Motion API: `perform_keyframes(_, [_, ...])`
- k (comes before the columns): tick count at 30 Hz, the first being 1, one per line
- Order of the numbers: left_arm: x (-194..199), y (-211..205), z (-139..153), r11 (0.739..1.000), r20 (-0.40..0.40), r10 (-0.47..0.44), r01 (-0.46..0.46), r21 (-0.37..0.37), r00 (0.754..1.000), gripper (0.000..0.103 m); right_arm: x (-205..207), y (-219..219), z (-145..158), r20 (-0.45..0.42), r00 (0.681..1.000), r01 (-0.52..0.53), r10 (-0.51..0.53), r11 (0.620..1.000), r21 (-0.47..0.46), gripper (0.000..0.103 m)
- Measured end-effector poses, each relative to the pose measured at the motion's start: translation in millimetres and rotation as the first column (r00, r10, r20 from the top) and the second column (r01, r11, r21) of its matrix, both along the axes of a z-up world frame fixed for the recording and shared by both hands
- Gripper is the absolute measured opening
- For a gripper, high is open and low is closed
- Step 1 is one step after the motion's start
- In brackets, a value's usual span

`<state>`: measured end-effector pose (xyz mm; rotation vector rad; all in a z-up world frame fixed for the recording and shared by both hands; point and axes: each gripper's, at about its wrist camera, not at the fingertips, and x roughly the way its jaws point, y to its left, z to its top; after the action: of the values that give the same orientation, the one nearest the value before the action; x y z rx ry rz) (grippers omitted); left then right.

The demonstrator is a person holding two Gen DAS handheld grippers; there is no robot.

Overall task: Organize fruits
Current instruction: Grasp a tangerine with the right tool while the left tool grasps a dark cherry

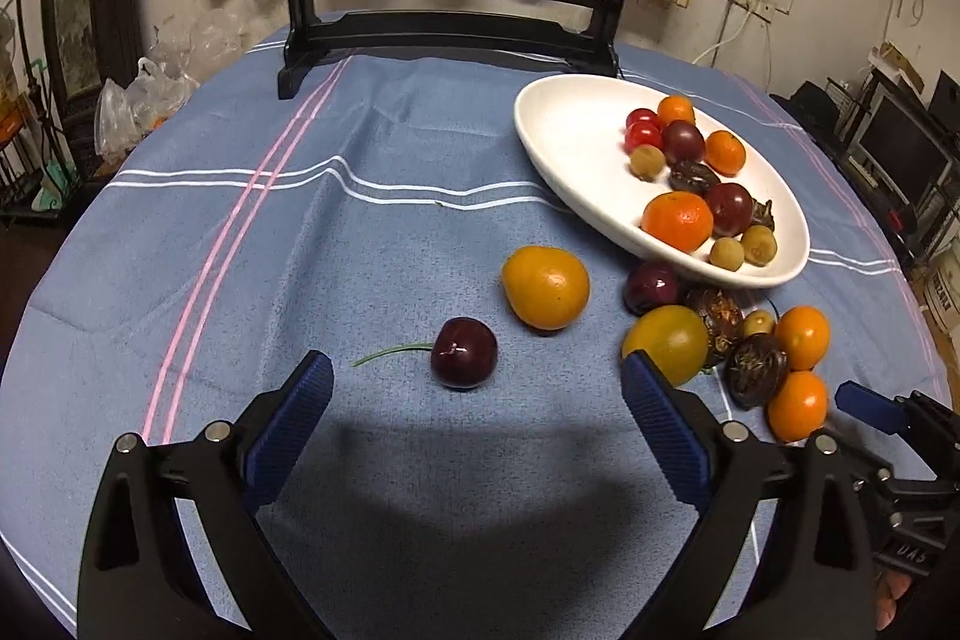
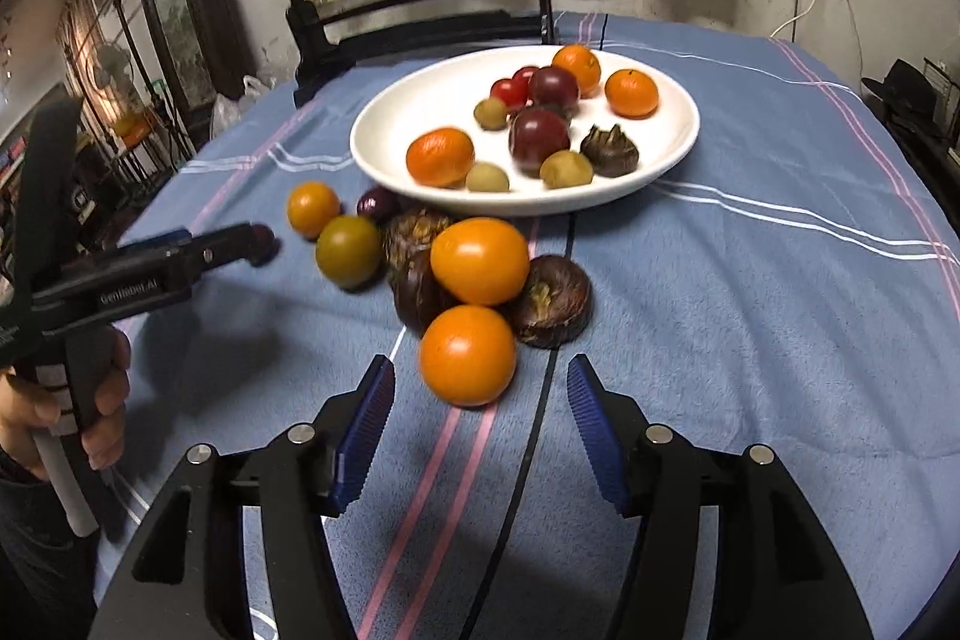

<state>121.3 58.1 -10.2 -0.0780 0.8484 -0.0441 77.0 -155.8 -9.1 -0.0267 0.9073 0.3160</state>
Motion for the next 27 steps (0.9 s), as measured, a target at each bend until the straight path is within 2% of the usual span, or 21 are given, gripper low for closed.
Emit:
perform_keyframes(3, [-3.1,-2.3,2.0,0.999,0.039,0.008,-0.009,0.039,0.999,0.094,2.7,11.8,-8.0,-0.040,0.999,-0.021,0.019,0.998,-0.062,0.059])
perform_keyframes(5, [-4.4,-4.1,3.7,0.998,0.058,0.006,-0.009,0.058,0.998,0.094,8.5,19.9,-14.2,-0.071,0.997,-0.015,0.007,0.993,-0.116,0.051])
perform_keyframes(8, [-3.6,-6.7,3.0,0.998,0.054,-0.011,0.007,0.065,0.998,0.095,15.8,29.1,-14.8,-0.059,0.998,-0.017,0.008,0.987,-0.159,0.051])
perform_keyframes(10, [-2.4,-7.5,0.8,0.998,0.040,-0.017,0.014,0.065,0.999,0.095,20.2,26.9,-15.3,-0.065,0.998,-0.003,-0.006,0.990,-0.139,0.051])
perform_keyframes(12, [-0.7,-6.8,-1.4,0.998,0.027,-0.017,0.016,0.059,0.999,0.095,19.9,18.9,-14.6,-0.048,0.998,0.023,-0.028,0.995,-0.102,0.040])
perform_keyframes(13, [-0.4,-6.0,-2.4,0.999,0.022,-0.016,0.015,0.051,1.000,0.095,19.7,15.3,-14.7,-0.049,0.998,0.026,-0.029,0.997,-0.078,0.038])
perform_keyframes(15, [0.4,-5.4,-4.9,0.999,0.013,-0.015,0.015,0.038,1.000,0.094,18.9,5.5,-14.1,-0.063,0.997,0.038,-0.039,0.999,-0.029,0.038])
perform_keyframes(22, [4.4,-9.7,-12.2,0.997,-0.012,-0.038,0.039,0.064,0.999,0.093,12.8,-6.1,-5.0,-0.056,0.997,0.044,-0.044,0.999,0.000,0.038])
perform_keyframes(24, [6.9,-8.2,-16.4,0.998,-0.039,-0.048,0.050,0.043,0.998,0.084,9.7,-5.5,-0.3,-0.042,0.999,0.030,-0.030,0.999,0.011,0.038])
perform_keyframes(26, [10.1,-6.3,-21.2,0.998,-0.069,-0.057,0.058,0.011,0.996,0.067,6.4,-4.2,3.1,-0.031,0.999,0.019,-0.018,1.000,0.020,0.038])
perform_keyframes(27, [11.6,-5.8,-23.8,0.998,-0.077,-0.057,0.058,0.004,0.995,0.064,5.0,-3.3,4.3,-0.027,1.000,0.012,-0.011,1.000,0.022,0.038])
